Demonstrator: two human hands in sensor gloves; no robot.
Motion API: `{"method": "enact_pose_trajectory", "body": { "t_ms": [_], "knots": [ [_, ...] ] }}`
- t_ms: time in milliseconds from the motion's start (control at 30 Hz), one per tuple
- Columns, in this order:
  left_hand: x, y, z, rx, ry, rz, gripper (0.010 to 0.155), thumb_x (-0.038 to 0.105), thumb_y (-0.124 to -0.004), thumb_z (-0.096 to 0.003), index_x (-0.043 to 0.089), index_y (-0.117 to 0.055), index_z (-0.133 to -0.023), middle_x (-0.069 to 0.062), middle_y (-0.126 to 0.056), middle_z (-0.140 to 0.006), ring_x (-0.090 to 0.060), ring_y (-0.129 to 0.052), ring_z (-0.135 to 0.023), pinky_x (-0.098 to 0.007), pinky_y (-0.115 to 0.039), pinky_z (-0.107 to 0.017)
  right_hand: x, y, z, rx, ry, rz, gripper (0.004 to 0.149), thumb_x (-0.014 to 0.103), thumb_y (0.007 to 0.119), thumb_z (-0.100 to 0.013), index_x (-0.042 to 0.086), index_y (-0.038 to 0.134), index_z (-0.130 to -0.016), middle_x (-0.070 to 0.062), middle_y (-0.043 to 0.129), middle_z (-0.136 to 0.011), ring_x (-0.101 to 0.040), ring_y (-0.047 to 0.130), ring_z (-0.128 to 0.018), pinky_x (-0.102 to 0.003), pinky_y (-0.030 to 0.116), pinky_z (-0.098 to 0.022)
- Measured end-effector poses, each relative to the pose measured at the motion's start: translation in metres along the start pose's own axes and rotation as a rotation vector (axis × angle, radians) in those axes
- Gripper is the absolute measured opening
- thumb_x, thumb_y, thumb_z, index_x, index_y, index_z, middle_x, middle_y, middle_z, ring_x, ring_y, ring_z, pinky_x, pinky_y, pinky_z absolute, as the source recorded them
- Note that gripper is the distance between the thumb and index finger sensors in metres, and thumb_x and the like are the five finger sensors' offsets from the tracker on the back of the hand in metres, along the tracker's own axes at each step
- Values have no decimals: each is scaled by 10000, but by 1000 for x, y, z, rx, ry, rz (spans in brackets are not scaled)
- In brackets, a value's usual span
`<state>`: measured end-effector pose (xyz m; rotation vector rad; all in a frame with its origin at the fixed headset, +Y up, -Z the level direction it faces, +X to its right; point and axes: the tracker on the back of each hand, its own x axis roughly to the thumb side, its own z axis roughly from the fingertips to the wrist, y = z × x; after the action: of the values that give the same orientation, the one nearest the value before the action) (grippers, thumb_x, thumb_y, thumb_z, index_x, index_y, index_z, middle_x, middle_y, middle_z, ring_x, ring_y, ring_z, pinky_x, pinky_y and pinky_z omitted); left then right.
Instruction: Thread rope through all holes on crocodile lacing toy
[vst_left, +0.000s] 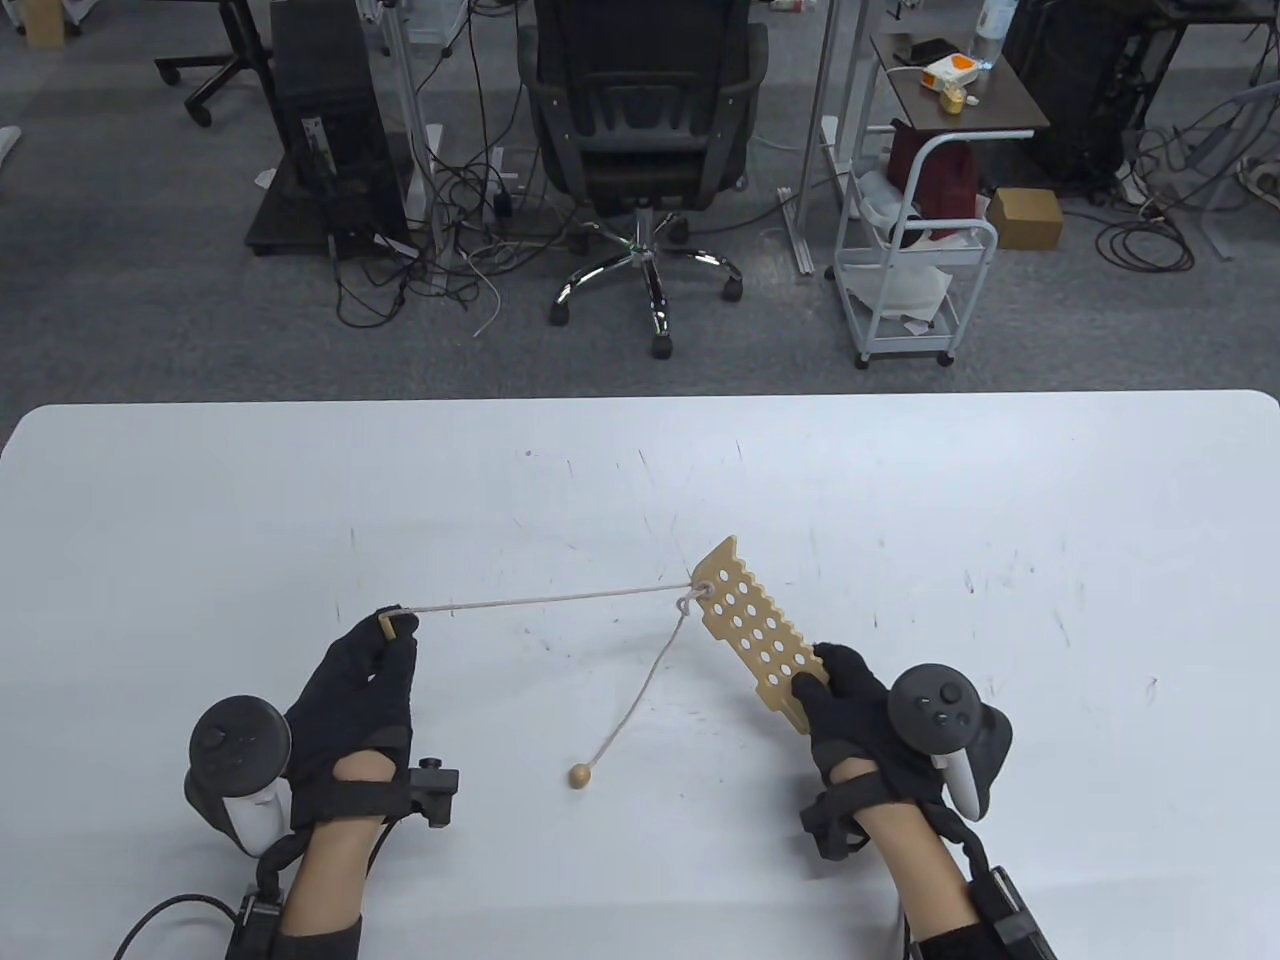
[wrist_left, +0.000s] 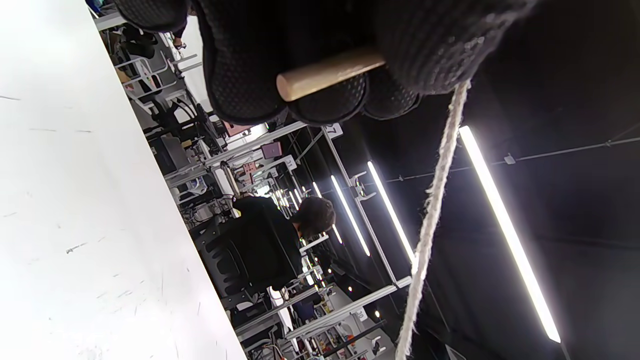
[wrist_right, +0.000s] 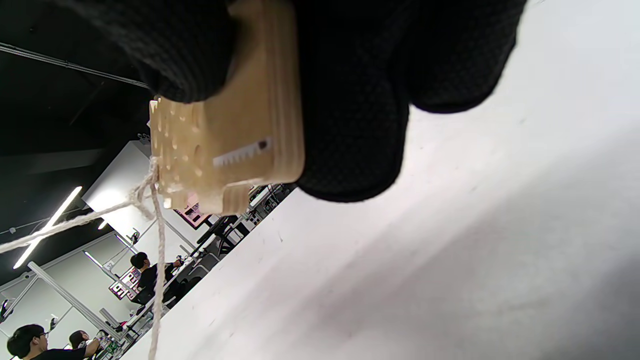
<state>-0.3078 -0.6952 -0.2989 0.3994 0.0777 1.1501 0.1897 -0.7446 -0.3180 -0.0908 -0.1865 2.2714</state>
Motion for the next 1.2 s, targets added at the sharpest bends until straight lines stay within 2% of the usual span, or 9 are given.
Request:
{"method": "enact_pose_trajectory", "body": {
  "t_ms": [333, 867, 1200],
  "knots": [
    [-7, 12, -2, 63, 47, 51, 465, 458, -817, -429, 379, -838, -887, 48, -906, -829, -263, -905, -825, -569, -568, -756, -2, -3, 0, -23, 33, 6, 461, 377, 804, -466, 185, 713, -875, -18, 972, -672, -245, 1067, -448, -469, 805, -461],
    [-15, 21, -3, 105, 99, 128, 466, 463, -807, -438, 381, -821, -896, 53, -898, -829, -253, -908, -818, -558, -580, -753, -8, -8, -2, -60, 75, -12, 469, 382, 805, -459, 176, 715, -872, -19, 977, -659, -232, 1077, -434, -459, 817, -451],
    [-15, 24, -2, 134, 140, 127, 476, 444, -811, -435, 312, -823, -893, 28, -954, -704, -252, -976, -662, -539, -635, -722, -9, -10, -2, -73, 75, -14, 473, 380, 784, -459, 155, 708, -867, -10, 977, -644, -206, 1094, -412, -436, 838, -439]
  ]
}}
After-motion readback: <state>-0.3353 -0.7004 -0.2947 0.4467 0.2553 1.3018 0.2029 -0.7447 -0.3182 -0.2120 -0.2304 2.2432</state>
